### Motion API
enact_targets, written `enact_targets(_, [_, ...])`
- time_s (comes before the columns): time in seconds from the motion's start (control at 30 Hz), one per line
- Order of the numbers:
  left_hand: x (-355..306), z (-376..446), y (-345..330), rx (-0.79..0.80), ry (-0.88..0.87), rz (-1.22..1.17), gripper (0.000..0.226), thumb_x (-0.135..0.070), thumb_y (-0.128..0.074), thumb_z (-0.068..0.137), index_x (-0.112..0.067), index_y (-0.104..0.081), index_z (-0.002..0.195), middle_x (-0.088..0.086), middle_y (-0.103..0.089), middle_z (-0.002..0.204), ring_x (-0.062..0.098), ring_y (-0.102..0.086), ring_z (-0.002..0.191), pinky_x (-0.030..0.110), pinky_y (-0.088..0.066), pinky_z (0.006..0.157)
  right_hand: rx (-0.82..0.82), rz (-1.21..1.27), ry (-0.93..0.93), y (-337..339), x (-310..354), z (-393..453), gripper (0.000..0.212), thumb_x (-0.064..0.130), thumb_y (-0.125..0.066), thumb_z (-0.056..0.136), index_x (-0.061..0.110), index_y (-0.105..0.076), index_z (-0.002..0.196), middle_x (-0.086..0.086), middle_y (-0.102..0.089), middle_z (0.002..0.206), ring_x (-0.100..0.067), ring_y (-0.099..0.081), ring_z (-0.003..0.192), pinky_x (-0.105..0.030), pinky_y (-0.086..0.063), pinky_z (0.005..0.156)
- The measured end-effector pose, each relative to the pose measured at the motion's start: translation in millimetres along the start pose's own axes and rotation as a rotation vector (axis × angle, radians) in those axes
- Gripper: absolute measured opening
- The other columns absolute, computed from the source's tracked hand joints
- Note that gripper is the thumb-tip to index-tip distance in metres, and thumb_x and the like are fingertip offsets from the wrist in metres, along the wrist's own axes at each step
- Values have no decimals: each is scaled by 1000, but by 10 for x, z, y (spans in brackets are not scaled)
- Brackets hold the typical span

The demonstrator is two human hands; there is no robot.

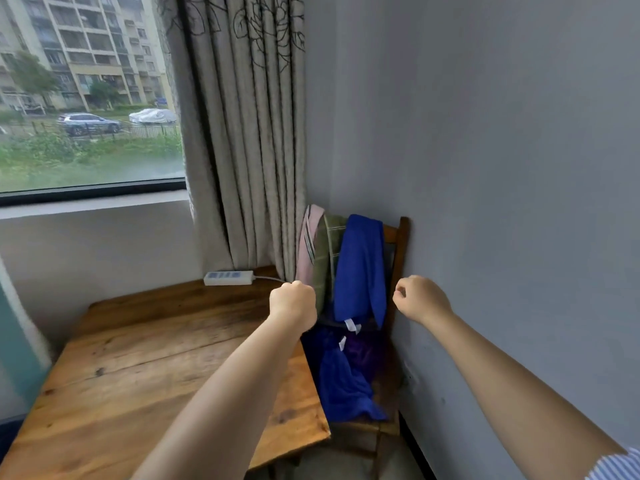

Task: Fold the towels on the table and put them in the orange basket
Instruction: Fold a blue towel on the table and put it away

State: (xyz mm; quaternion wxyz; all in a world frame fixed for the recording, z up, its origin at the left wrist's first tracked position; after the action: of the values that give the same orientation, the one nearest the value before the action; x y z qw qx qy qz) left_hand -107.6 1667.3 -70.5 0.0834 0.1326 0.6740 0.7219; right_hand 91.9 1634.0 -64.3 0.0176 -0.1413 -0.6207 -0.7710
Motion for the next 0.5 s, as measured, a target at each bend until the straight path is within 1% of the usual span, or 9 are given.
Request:
enact_targets(0.07, [-64,458,-105,18,-11,-1,29,-15,-49,89,-9,-60,115,9,-60,115,28,-58,106,31,-45,75,10,13,-15,-112,-130,465,24,14,-43,90,1,-62,97,-14,-62,102,-28,-58,91,-29,-42,68])
enact_targets(0.13, [-136,855,-163,38,-30,16,30,-16,-49,89,-10,-58,118,9,-58,118,28,-57,108,31,-45,77,18,52,-43,-183,-265,855,24,12,-43,89,-2,-62,94,-15,-62,95,-30,-59,88,-29,-41,64])
enact_targets(0.2, [-184,1302,-206,40,-19,11,31,-15,-47,90,-11,-57,119,9,-57,119,27,-57,109,32,-46,80,10,99,-47,-280,-405,1283,24,11,-43,89,-4,-62,89,-17,-61,86,-29,-58,81,-27,-37,59])
enact_targets(0.27, [-225,1769,-243,59,6,-14,30,-15,-46,90,-11,-58,117,8,-59,117,26,-58,107,31,-47,80,40,129,-53,-399,-534,1723,24,11,-43,89,-5,-61,84,-17,-61,82,-25,-53,72,-26,-34,56])
enact_targets(0.33, [-294,2274,-297,87,38,-57,28,-15,-45,90,-11,-60,114,6,-61,115,25,-59,106,29,-45,76,71,186,-69,-517,-697,2228,24,11,-43,89,-3,-57,75,-15,-57,72,-23,-52,68,-27,-35,53])
enact_targets(0.4, [-351,2663,-384,117,70,-119,28,-16,-42,92,-12,-60,112,5,-62,114,24,-60,104,28,-43,72,91,233,-95,-610,-824,2642,26,11,-43,89,-3,-58,73,-15,-58,70,-25,-55,69,-30,-40,55])
enact_targets(0.43, [-369,2771,-457,138,91,-171,28,-17,-41,92,-12,-60,111,5,-62,114,24,-60,103,28,-43,72,92,249,-110,-654,-872,2770,27,11,-43,89,-1,-57,69,-14,-58,68,-23,-55,67,-30,-40,55])
enact_targets(0.47, [-382,3023,-545,163,122,-231,28,-18,-40,93,-11,-60,111,6,-62,114,24,-60,103,28,-44,73,91,266,-109,-708,-921,3041,30,10,-43,89,3,-52,61,-10,-54,62,-21,-51,62,-28,-37,54])
enact_targets(0.5, [-391,3129,-625,188,151,-293,28,-20,-39,93,-11,-59,111,6,-61,115,24,-59,104,29,-45,76,90,280,-106,-759,-938,3166,35,10,-43,89,9,-43,53,-4,-47,56,-17,-47,56,-27,-33,51])
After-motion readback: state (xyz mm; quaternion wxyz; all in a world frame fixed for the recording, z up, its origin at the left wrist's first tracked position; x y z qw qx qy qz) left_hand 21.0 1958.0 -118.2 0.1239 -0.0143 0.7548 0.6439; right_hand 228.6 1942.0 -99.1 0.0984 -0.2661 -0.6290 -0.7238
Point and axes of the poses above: each hand's wrist, its own z-axis towards the middle knuckle, its own y-axis out of the back of the hand, x = y × z, the point moved 9 cm from there along z, towards the middle knuckle
